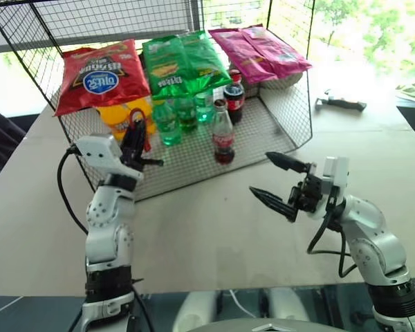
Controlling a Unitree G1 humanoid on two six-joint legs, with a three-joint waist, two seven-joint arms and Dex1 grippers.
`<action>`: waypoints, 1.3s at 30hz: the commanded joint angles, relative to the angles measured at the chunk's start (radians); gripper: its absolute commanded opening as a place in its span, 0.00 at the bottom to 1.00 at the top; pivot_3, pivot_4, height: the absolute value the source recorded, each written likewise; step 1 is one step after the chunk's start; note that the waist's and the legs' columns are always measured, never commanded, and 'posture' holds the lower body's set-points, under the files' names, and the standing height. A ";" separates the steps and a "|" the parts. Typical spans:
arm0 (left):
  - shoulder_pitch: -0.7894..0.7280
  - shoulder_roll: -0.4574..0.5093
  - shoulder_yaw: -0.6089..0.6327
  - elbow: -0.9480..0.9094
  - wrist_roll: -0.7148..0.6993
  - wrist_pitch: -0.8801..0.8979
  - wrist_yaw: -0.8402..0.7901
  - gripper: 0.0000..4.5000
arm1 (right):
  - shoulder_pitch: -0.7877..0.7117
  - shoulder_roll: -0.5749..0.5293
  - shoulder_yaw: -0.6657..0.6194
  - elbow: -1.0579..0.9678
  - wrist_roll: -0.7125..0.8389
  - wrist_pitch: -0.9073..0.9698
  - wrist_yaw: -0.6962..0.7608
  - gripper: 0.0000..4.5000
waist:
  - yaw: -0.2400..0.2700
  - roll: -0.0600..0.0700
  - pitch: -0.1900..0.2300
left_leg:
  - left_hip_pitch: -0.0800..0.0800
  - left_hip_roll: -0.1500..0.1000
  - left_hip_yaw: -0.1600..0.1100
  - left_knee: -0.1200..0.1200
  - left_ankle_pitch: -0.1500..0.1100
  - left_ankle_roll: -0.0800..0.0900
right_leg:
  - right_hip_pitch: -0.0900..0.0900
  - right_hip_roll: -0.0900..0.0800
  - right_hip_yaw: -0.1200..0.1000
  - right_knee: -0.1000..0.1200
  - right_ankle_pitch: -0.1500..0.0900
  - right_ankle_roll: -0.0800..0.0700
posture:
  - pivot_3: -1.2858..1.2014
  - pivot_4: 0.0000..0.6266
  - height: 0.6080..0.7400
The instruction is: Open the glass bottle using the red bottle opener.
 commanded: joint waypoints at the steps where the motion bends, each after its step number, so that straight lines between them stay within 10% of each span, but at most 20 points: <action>1: 0.020 -0.001 0.023 -0.076 -0.075 0.028 -0.018 0.01 | -0.002 0.006 -0.007 -0.018 0.002 -0.021 0.001 1.00 | 0.000 0.000 0.000 | 0.000 0.000 0.000 0.000 0.000 0.000 | 0.000 0.000 0.000 0.000 0.000 0.000 | 0.52 0.24 1.00; 19: 0.019 -0.021 -0.098 -0.155 -0.446 0.330 -0.203 0.01 | -0.025 0.018 0.011 -0.008 0.032 0.077 -0.022 1.00 | 0.000 0.000 0.000 | 0.000 0.000 0.000 0.001 0.000 0.000 | 0.000 0.000 0.000 0.001 0.000 0.000 | 0.52 0.24 1.00; 39: -0.109 -0.147 -0.223 -0.003 -0.665 0.606 -0.468 0.01 | -0.305 0.017 -0.003 0.002 0.477 0.863 -0.208 1.00 | -0.005 0.000 0.000 | -0.003 0.000 0.000 0.002 0.000 0.000 | -0.001 0.001 0.000 0.001 0.000 0.000 | 0.52 0.24 1.00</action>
